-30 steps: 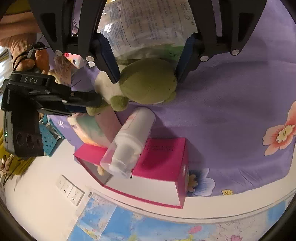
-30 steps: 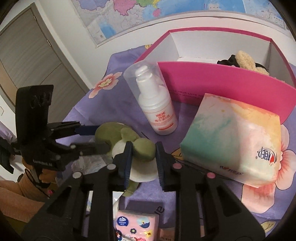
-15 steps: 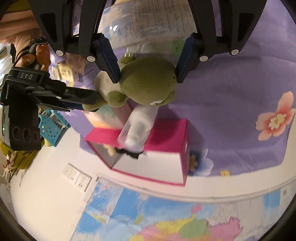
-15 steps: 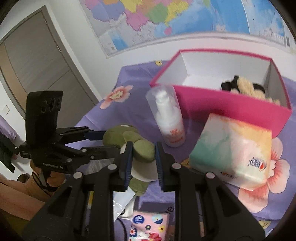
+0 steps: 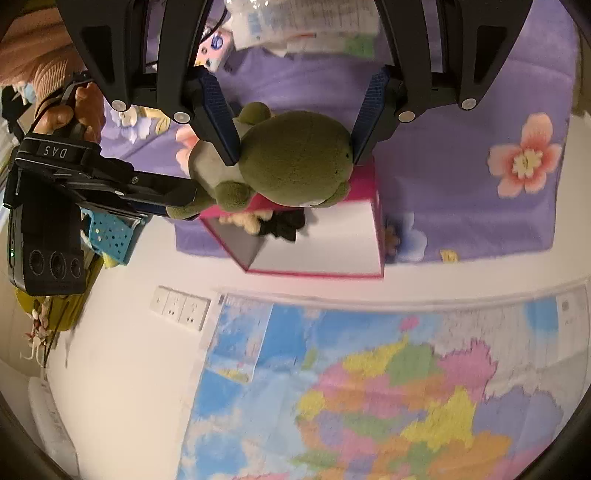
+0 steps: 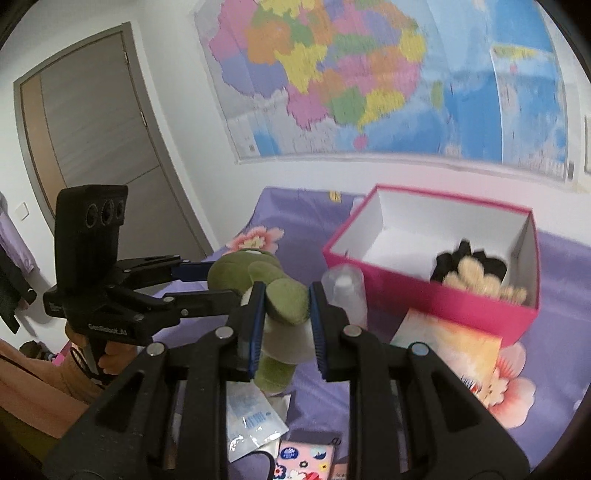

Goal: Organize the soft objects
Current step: 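Carry the green plush toy into the pink box and open the right tool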

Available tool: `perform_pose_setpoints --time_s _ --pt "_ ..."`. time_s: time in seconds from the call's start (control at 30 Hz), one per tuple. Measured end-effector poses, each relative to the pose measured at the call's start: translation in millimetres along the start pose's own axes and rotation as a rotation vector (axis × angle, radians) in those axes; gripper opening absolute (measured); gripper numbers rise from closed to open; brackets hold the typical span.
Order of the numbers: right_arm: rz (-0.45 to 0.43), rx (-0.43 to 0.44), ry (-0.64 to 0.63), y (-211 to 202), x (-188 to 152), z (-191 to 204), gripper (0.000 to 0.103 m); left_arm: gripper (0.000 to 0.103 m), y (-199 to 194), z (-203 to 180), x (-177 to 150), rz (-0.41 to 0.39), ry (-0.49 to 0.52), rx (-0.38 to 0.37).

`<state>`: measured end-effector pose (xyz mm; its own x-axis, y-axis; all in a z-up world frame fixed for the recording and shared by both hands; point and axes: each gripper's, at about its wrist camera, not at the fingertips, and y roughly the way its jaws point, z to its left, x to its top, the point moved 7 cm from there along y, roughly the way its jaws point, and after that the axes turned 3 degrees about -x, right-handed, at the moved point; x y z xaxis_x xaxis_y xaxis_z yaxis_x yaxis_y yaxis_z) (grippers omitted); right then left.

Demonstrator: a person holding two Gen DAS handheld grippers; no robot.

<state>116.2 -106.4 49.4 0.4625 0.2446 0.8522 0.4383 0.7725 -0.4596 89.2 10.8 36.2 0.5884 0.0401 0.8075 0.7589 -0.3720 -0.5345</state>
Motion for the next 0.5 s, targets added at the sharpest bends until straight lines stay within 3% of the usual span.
perform_pose_setpoints --time_s 0.27,0.5 --pt "-0.077 -0.010 -0.024 -5.6 48.7 -13.9 0.026 0.062 2.3 0.1 46.0 -0.056 0.035 0.019" --pt "-0.085 -0.051 0.004 13.5 76.8 -45.3 0.026 0.062 40.0 17.8 75.5 -0.023 -0.002 0.023"
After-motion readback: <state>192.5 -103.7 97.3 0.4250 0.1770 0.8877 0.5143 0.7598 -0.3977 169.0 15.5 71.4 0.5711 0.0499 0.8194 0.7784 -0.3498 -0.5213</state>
